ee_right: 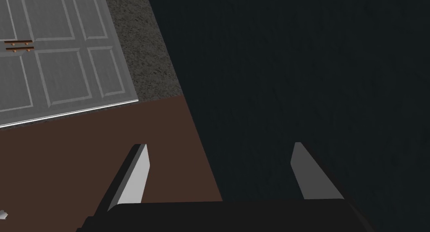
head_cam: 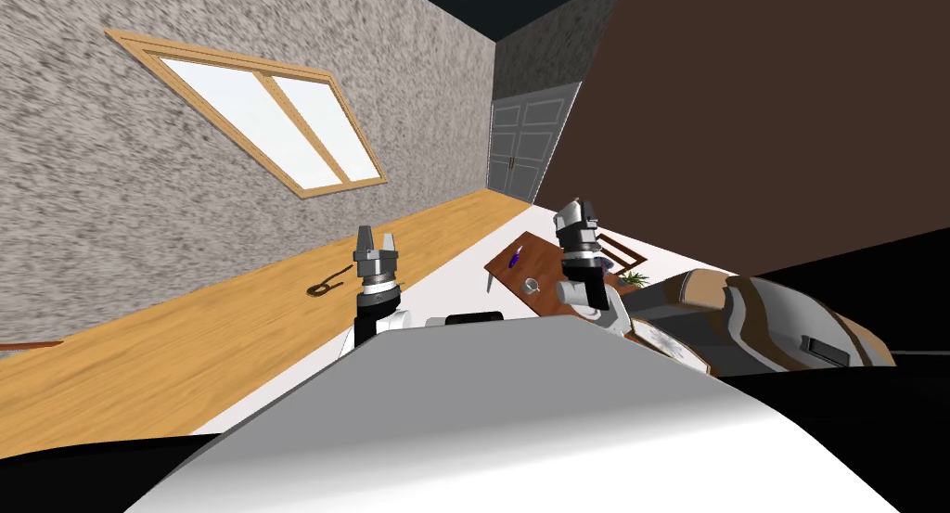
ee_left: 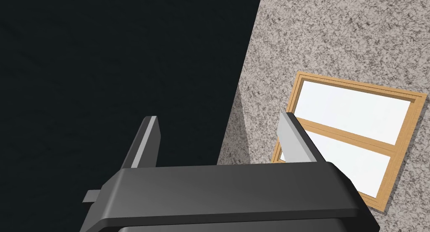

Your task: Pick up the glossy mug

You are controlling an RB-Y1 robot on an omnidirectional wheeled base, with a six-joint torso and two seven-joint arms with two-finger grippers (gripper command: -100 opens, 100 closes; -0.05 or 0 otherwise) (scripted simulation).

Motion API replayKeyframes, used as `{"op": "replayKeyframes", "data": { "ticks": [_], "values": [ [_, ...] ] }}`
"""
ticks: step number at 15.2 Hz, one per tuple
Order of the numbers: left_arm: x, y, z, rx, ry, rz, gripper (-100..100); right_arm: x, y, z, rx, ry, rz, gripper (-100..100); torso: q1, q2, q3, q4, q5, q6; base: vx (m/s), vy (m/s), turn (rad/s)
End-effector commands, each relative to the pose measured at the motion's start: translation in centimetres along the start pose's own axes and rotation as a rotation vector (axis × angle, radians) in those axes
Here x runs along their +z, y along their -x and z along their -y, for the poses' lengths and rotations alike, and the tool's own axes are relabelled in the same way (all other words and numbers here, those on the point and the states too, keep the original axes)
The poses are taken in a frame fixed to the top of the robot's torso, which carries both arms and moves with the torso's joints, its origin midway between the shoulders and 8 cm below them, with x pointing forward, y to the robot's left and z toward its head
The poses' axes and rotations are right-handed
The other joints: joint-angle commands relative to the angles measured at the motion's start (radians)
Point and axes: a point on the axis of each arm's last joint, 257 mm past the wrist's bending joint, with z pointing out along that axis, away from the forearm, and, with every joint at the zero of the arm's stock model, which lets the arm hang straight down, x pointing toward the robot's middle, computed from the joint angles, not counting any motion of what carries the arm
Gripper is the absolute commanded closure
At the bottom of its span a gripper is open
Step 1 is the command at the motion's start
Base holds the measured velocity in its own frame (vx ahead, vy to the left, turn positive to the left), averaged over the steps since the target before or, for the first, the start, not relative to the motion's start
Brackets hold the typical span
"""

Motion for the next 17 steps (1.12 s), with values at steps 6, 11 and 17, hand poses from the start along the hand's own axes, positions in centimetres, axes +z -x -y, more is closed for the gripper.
{"op": "replayKeyframes", "data": {
  "ticks": [6, 11, 17],
  "values": [
    [0.0, 0.0, 0.0, 0.000, 0.000, 0.000, 0, 0.5, 7.3, 4.6, 0.054, -0.136, 0.136, -100, 0.000, 0.000, 0.000, 0.000, 0.000, 0.000, 0.022, 0.054, 0.048],
    [0.0, 0.0, 0.0, 0.000, 0.000, 0.000, 0, 0.2, 12.2, 6.9, 0.104, -0.201, 0.242, -100, 0.000, -0.001, 0.000, 0.000, 0.000, 0.000, 0.029, 0.040, 0.050],
    [0.0, 0.0, 0.0, 0.000, 0.000, 0.000, 0, -1.4, 18.0, 9.8, 0.177, -0.282, 0.392, -100, 0.000, -0.001, -0.001, 0.000, 0.000, 0.000, 0.036, 0.045, 0.045]
  ]
}}
